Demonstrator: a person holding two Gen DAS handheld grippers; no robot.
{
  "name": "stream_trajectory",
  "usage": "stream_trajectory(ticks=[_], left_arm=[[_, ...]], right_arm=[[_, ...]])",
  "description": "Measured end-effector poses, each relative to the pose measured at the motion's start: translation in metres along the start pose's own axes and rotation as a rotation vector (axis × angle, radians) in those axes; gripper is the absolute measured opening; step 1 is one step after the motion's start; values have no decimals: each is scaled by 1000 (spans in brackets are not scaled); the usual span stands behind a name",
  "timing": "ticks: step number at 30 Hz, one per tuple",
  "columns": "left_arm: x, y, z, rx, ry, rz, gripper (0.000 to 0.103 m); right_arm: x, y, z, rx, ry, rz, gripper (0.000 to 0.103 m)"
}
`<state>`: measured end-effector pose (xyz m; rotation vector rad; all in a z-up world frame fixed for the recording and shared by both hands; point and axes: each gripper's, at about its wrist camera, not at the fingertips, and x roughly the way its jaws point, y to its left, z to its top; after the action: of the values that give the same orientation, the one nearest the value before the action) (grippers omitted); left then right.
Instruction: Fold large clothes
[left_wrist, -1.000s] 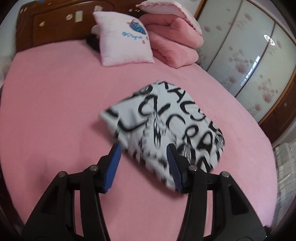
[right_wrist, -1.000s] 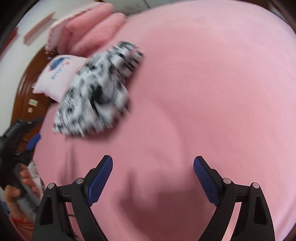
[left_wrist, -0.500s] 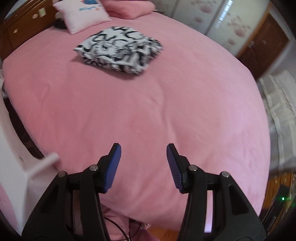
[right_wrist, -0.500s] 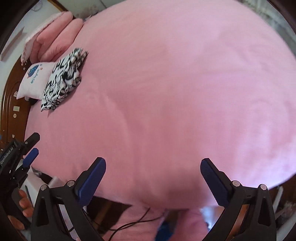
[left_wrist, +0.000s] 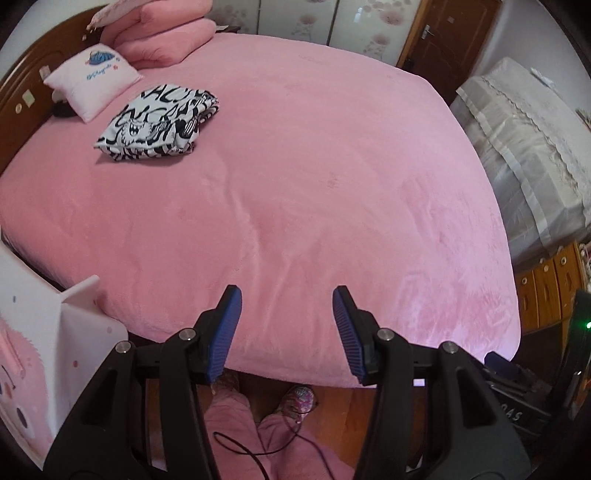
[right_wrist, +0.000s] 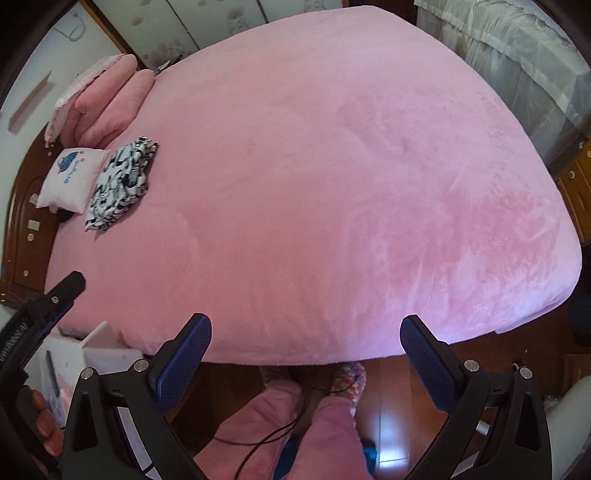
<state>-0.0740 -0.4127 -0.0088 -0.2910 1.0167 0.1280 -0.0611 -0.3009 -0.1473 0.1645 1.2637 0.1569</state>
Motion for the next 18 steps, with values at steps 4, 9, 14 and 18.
stream_trajectory(ticks=[4,9,14,18], left_arm=[[-18,-21,-3,54,42,-13,58],[-37,-46,-12,152,27,15,61],[-35,-60,-27,159,68,-11,66],[-35,-55,-30,151,57,-19,84]], right_arm=[[-24,9,-4,-55,-10,-10,103],[-51,7,-10,-43,-46,15,103],[-58,12,-19,-73,-40,-49,103],[-64,21,-23,-111,-62,-89,103]])
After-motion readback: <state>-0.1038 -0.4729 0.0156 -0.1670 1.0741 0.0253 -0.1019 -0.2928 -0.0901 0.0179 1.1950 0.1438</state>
